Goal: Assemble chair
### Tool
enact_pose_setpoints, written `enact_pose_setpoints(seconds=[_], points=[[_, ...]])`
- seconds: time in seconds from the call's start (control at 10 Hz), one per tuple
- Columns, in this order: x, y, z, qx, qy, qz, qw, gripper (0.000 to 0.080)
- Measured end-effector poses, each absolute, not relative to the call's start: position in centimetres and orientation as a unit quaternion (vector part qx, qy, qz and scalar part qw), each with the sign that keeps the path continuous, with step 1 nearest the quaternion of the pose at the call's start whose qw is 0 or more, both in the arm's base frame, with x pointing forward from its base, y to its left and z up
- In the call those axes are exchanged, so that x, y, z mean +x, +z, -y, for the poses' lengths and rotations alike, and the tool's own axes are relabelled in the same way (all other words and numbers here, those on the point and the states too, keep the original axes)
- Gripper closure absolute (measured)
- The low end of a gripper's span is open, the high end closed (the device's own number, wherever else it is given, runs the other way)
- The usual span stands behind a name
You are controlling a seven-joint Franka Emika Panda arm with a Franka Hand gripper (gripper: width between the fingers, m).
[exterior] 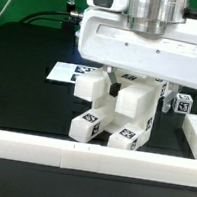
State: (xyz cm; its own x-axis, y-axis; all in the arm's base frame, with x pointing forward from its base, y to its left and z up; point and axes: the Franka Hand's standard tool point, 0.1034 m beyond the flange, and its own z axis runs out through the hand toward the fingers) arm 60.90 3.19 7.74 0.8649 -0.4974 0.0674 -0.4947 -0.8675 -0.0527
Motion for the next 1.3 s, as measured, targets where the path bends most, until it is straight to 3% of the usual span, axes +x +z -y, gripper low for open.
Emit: enact_pose_setpoints(seconds=[0.1,0.5,0.6,0.9,1.0,1.1,1.3], points=[[60.9,7.8,-3.2,-0.966,-0.04,-0.256,0.017,0.0151],[60.7,14.1,-1.4,-0.983,-0.056,-0.174,0.034,0.0151],[60.4,14.9,-1.4,-0.981,-0.058,-0.181,0.038,0.0151],[60.4,14.5,-1.4,-0.985,-0.057,-0.161,0.035,0.0151],[60.4,14.5,-1.2,-0.992,-0.061,-0.108,0.027,0.0151],[60.6,14.4,-0.5,-0.997,-0.076,0.03,0.007,0.0151],[60.1,13.6,0.1,-0.983,-0.059,0.175,-0.005,0.0151]])
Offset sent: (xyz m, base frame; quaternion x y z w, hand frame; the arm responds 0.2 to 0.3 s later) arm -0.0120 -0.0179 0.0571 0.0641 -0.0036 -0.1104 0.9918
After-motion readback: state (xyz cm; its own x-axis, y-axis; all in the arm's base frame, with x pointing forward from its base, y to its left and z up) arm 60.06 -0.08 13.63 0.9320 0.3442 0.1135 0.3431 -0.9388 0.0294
